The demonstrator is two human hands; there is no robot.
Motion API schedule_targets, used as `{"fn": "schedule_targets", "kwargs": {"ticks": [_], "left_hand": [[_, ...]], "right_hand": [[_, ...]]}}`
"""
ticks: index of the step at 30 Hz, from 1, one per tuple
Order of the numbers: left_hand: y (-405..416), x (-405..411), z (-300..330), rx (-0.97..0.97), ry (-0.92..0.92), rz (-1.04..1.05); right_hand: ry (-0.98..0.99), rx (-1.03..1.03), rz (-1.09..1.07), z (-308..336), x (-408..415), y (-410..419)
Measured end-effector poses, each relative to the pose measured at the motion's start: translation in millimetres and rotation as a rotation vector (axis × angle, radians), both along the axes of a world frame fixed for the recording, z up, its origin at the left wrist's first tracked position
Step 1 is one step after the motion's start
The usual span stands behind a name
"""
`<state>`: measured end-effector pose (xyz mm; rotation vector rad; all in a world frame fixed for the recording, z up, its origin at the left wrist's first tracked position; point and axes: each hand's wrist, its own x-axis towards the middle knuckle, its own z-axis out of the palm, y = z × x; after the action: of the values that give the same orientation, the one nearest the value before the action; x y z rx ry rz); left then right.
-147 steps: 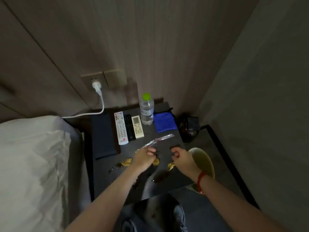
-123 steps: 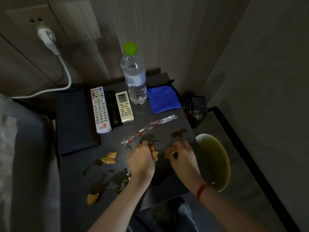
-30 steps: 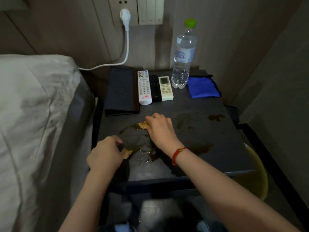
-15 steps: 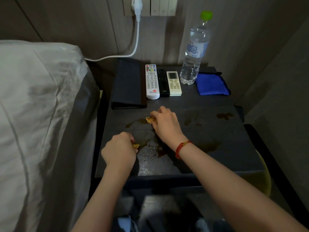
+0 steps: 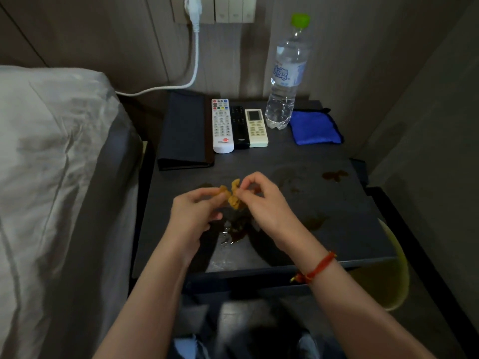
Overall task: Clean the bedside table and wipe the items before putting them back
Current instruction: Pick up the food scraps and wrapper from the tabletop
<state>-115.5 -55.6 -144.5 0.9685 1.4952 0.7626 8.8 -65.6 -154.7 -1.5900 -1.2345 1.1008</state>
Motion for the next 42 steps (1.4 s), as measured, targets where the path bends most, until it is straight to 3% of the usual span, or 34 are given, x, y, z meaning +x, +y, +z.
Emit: {"fn": "schedule_targets", "kwargs": {"ticks": [5, 8, 14, 18, 21, 23, 30, 35, 39, 42], "left_hand": [[0, 27, 7, -0.06, -0.038, -0.117], [-1, 51, 10, 0.054, -0.032, -0.211], [-1, 114, 11, 0.201, 0.004, -0.454], [-4, 177, 4, 0.434, 0.221, -0.715], [-13, 231, -8, 0.478, 0.522, -0.903], [-23, 267, -17, 0.536, 0.686, -0.997], [-46, 349, -65, 0.547, 0.961, -1.312], [-49, 361, -86, 0.567, 1.071, -1.31], [-45, 352, -84, 0.654, 0.941, -1.172], [-40, 339, -73, 0.686, 0.823, -1.067]], "right_hand": [[0.198, -0.01, -0.069, 1, 27, -10], [0.274, -0.029, -0.15, 0, 52, -17], [0.223, 0.116, -0.382, -10, 106, -36], [-0.024, 0.173, -0.552, -27, 157, -56], [-0.154, 0.07, -0.687, -48, 199, -73], [-0.169, -0.079, -0.721, -63, 223, -83], [-0.138, -0.405, -0.768, -107, 278, -99], [-0.156, -0.573, -0.641, -116, 288, -96], [-0.098, -0.58, -0.651, -111, 291, -89], [-0.107, -0.462, -0.676, -101, 286, -84]]}}
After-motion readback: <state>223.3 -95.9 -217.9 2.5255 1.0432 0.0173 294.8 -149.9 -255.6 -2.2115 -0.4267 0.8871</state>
